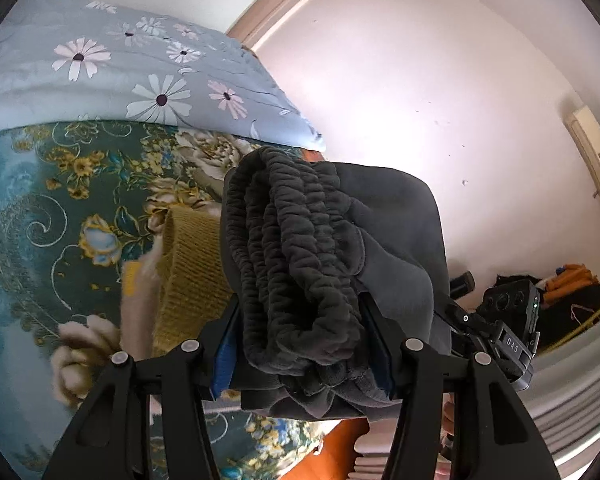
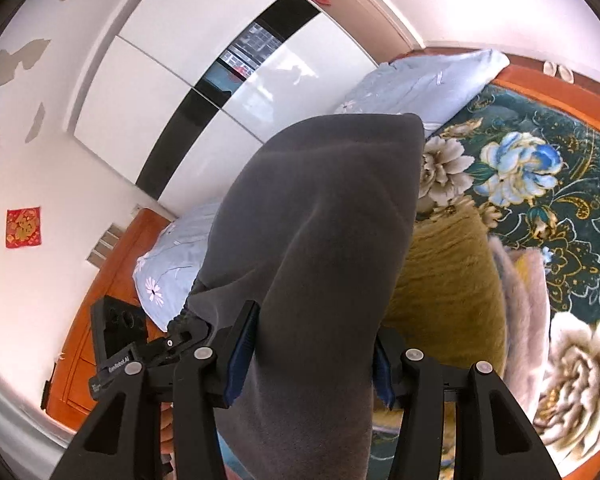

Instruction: Fold clothes

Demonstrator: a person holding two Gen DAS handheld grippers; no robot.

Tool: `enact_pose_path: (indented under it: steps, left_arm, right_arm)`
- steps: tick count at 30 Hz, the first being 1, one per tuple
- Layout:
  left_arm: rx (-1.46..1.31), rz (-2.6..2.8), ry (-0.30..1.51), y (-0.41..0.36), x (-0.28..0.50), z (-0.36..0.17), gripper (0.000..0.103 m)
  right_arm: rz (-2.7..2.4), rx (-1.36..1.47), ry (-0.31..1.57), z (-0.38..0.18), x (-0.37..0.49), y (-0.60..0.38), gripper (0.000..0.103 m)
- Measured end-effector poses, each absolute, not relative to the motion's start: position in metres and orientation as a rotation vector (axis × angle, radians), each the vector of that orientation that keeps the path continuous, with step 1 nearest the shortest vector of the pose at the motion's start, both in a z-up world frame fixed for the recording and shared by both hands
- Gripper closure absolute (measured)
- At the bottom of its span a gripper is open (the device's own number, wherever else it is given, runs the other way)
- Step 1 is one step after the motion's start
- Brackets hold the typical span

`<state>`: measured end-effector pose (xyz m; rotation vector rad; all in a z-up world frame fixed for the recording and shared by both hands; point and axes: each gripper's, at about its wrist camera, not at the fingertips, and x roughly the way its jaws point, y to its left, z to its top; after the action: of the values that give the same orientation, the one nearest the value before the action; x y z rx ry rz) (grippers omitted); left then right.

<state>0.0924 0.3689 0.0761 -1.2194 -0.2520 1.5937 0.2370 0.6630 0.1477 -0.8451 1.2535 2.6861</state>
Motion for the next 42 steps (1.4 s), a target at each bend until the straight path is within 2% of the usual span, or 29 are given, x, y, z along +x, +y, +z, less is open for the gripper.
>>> enact_pose_path:
  steps: [6,8,9,17,24,28,32,37,42]
  left_arm:
    - [-1.375,1.646,-0.137,0.386,0.080,0.030,0.043]
    - [-1.378,1.630,-0.158,0.380,0.078,0.028,0.041]
    - [-1.389,1.610,-0.177,0.378,0.075,0.028,0.041]
    - [-1.331,1.702,-0.163,0.368,0.063,0.055,0.038]
    - [-1.161,1.678,-0.206,0.375,0.074,0.096,0.038]
    - [-1.159,1.619,-0.082,0.402,0.085,0.078,0.038]
    - [-1.286,1.598,-0.115,0.408,0.071,0.038,0.038]
    - [-1.301,1.590,-0.111,0.406,0.064,0.031,0.038]
    - [-1.227,1.566,-0.215,0.384,0.067,0.056,0.038]
  right_arm:
    - [2.534,-1.001,1.334,0.075,0.216,0.670,0.047]
    - [2.517,-1.009,1.358,0.064,0.215,0.671,0.043]
    - [2.526,-1.004,1.361,0.064,0.217,0.671,0.043]
    - [2.557,-0.989,0.914,0.133,0.230,0.678,0.041]
    - [2.705,-1.052,0.794,0.174,0.174,0.664,0.041]
    - [2.693,-1.174,0.756,0.159,0.128,0.664,0.041]
    - [2.490,-1.492,0.779,0.106,0.088,0.675,0.042]
    - [2.508,-1.452,0.698,0.115,0.090,0.662,0.042]
    - [2.527,-1.406,0.618,0.125,0.093,0.649,0.042]
